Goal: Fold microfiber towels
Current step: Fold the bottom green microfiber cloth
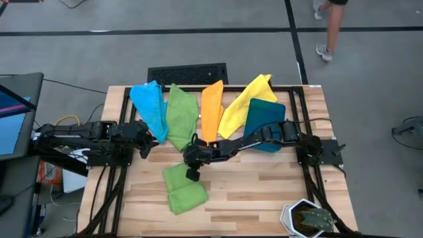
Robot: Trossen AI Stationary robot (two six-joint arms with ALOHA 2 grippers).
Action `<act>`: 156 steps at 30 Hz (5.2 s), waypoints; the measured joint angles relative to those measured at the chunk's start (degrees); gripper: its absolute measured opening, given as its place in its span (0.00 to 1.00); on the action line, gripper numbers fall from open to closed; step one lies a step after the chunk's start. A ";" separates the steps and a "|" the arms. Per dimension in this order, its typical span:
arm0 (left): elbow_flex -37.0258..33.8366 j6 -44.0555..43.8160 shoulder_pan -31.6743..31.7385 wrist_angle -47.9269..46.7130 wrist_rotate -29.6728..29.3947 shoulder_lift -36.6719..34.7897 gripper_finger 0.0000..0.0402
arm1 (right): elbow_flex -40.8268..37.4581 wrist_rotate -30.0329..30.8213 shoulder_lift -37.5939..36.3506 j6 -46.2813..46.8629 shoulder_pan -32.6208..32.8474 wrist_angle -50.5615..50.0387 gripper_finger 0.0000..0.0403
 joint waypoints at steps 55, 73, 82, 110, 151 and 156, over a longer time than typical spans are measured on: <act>0.00 22.16 0.06 33.54 4.97 0.73 0.51 | 6.51 -0.49 -27.37 -3.44 -1.27 -13.83 0.01; -0.02 33.27 -0.54 34.31 14.46 21.81 0.51 | 6.51 0.27 -28.17 2.26 3.52 -14.31 0.02; -0.02 33.38 -2.40 34.46 12.87 23.35 0.51 | 6.51 0.44 -28.17 3.27 3.52 -14.31 0.02; 0.02 31.38 -8.33 46.26 6.45 38.10 0.51 | 6.51 3.19 -28.17 3.29 2.27 -14.12 0.03; 42.83 23.90 -6.60 -9.08 -17.93 27.26 0.00 | 23.76 23.20 -32.37 -5.40 2.71 -35.53 0.01; 54.39 34.34 -3.57 -9.54 -27.68 27.69 0.00 | 28.00 35.82 -32.20 -14.25 1.73 -36.34 0.01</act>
